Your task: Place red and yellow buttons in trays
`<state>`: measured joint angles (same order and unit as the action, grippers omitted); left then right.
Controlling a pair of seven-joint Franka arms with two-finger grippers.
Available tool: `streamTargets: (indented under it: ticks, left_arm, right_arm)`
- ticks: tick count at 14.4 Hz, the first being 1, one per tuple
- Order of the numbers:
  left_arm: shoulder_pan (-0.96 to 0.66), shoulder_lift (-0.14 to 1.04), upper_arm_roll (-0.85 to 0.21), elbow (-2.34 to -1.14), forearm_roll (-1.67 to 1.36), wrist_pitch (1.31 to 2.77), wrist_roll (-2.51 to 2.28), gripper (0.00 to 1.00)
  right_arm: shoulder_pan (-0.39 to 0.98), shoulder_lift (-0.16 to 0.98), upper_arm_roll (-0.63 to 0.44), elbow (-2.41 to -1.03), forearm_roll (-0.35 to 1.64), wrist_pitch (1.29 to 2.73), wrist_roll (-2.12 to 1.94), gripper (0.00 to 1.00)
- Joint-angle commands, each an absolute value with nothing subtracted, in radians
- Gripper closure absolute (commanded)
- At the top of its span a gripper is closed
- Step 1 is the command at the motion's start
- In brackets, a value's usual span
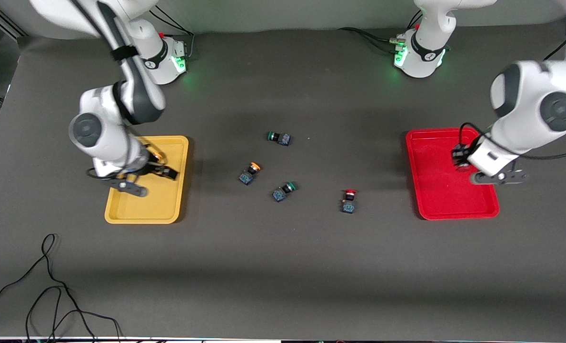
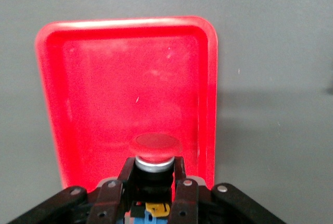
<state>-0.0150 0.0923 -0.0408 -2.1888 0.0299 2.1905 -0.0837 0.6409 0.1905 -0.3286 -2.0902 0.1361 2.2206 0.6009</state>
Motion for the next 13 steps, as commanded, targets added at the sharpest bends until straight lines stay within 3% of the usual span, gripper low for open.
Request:
streamTargets:
  ticks: [1, 3, 5, 6, 7, 8, 13]
  left_arm:
    - [-0.018, 0.216, -0.049, -2.253, 0.037, 2.388, -0.086, 0.95]
    - [-0.012, 0.277, -0.046, -2.255, 0.037, 2.453, -0.086, 0.94]
    - [-0.005, 0.293, -0.046, -2.256, 0.037, 2.467, -0.084, 0.87]
    - [-0.005, 0.29, -0.046, -2.253, 0.037, 2.453, -0.081, 0.66]
    - [-0.003, 0.284, -0.046, -2.249, 0.037, 2.447, -0.08, 0.23]
    - [-0.003, 0.273, -0.046, -2.24, 0.037, 2.418, -0.08, 0.0]
    - [-0.003, 0.161, -0.048, -2.125, 0.035, 2.149, -0.063, 0.0]
  right_arm:
    - [0.771, 0.36, -0.336, -1.903, 0.25, 2.184, 0.725, 0.0]
    - [0.831, 0.443, -0.336, -1.821, 0.325, 2.187, 0.784, 0.0]
    - [0.868, 0.53, -0.337, -1.775, 0.331, 2.207, 0.834, 0.0]
    - [0.88, 0.564, -0.336, -1.773, 0.331, 2.241, 0.844, 0.0]
    - [0.887, 0.593, -0.336, -1.779, 0.331, 2.262, 0.854, 0.0]
    - [0.891, 0.619, -0.334, -1.781, 0.333, 2.275, 0.861, 0.0]
    - [0.919, 0.679, -0.334, -1.79, 0.336, 2.302, 0.894, 0.02]
